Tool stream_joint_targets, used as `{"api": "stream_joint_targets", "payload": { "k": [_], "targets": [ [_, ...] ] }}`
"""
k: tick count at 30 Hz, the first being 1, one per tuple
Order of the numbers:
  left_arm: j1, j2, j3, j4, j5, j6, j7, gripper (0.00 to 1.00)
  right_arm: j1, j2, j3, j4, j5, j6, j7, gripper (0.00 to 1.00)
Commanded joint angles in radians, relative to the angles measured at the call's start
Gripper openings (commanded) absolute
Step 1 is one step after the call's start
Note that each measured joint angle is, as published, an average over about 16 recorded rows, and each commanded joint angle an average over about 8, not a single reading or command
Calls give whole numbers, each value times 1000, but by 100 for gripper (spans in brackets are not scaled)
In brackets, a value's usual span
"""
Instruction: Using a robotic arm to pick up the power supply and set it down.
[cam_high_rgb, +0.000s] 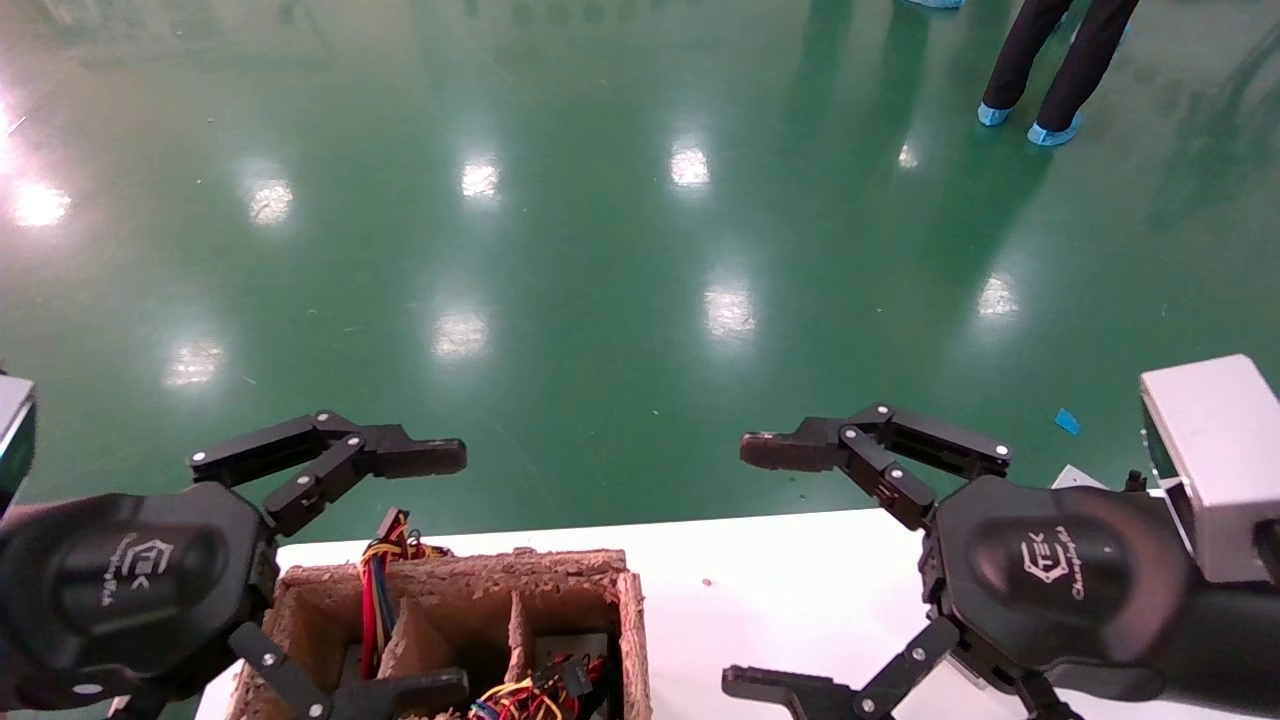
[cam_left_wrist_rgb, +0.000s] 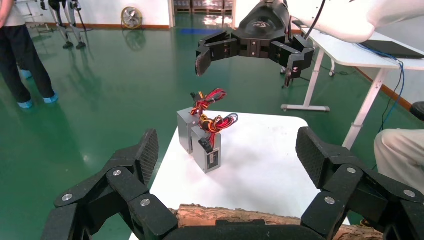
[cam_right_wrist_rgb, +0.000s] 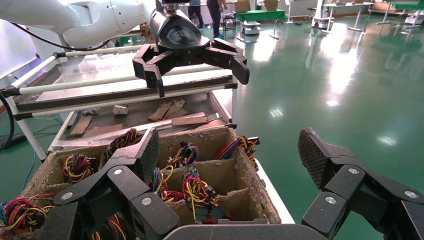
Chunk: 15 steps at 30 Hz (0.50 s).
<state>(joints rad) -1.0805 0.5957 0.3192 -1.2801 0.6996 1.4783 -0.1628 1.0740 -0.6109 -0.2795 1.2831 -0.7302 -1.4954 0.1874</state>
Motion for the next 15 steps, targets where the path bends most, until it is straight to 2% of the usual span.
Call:
{"api": "stream_joint_targets", "payload": {
  "k": [1, 3, 9, 15],
  "targets": [
    [0, 0, 0, 0, 0, 0, 0, 24, 0, 0, 0, 0, 0, 0, 0, 100],
    [0, 0, 0, 0, 0, 0, 0, 0, 0, 0, 0, 0, 0, 0, 0, 100],
    [0, 0, 0, 0, 0, 0, 0, 0, -7, -5, -15, -20, -11, -6, 12, 100],
    [0, 0, 0, 1, 0, 0, 0, 0, 9, -30, -88, -42, -71, -53, 65, 100]
  ]
}}
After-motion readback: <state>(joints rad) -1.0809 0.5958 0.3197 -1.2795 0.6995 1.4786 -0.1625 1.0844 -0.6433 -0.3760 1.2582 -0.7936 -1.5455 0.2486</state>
